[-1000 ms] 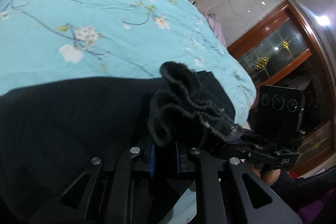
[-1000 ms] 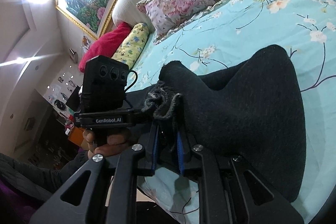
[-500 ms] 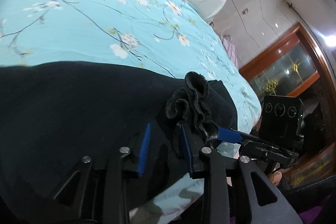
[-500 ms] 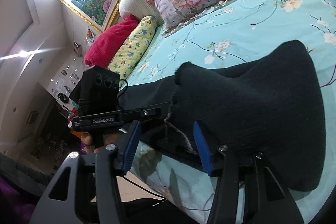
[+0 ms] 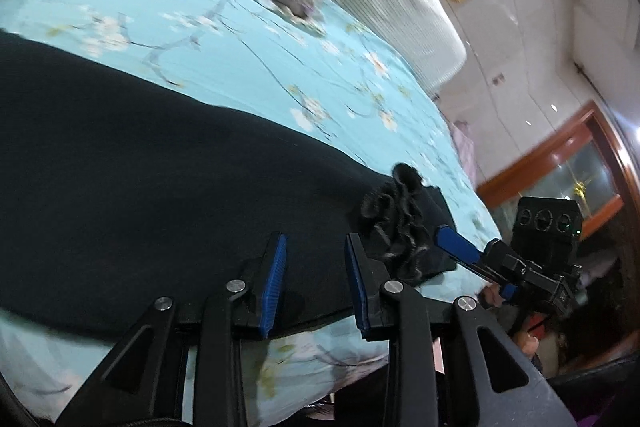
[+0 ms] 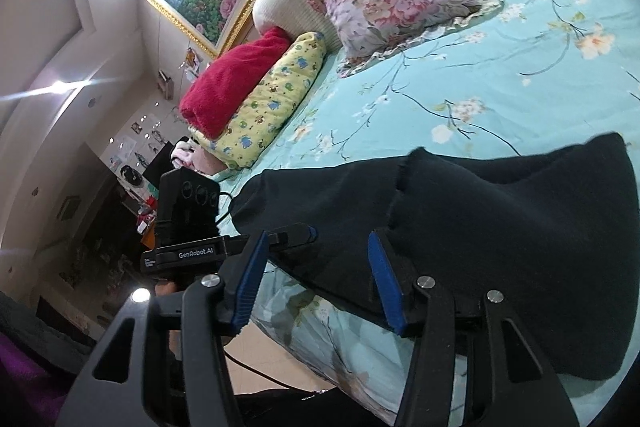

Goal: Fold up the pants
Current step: 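Lift the waistband and fold it over the legs with both grippers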

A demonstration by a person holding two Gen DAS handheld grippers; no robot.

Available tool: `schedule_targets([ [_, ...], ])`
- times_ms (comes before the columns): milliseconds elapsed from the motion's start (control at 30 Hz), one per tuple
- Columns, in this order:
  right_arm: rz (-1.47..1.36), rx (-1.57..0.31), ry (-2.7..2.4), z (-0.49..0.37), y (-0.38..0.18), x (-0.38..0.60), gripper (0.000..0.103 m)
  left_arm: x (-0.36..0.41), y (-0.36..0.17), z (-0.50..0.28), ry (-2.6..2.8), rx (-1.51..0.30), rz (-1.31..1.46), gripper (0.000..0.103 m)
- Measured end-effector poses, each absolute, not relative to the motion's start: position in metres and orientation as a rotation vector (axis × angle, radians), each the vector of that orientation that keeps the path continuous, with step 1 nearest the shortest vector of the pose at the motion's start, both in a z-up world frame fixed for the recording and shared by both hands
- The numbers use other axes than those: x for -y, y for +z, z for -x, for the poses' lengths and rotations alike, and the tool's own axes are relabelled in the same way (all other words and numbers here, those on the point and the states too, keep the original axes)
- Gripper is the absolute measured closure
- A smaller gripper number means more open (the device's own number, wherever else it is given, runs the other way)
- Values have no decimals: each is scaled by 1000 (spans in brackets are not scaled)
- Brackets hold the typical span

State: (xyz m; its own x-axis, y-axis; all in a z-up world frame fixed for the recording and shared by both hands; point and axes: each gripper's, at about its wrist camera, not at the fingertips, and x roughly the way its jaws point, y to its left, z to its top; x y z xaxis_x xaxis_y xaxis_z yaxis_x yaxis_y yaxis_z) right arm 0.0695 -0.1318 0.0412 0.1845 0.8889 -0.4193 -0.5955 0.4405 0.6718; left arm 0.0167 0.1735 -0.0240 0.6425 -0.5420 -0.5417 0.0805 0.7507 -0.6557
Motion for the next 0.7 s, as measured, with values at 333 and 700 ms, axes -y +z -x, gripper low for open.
schedule_targets([
  [333,-346,-883,1149,-72,48,96,49,-211,-24,20,-263,-766,691,73],
  [700,-284,-900,1208,-80,55,54,47,-253,-24,71,-80,-681,763,60],
])
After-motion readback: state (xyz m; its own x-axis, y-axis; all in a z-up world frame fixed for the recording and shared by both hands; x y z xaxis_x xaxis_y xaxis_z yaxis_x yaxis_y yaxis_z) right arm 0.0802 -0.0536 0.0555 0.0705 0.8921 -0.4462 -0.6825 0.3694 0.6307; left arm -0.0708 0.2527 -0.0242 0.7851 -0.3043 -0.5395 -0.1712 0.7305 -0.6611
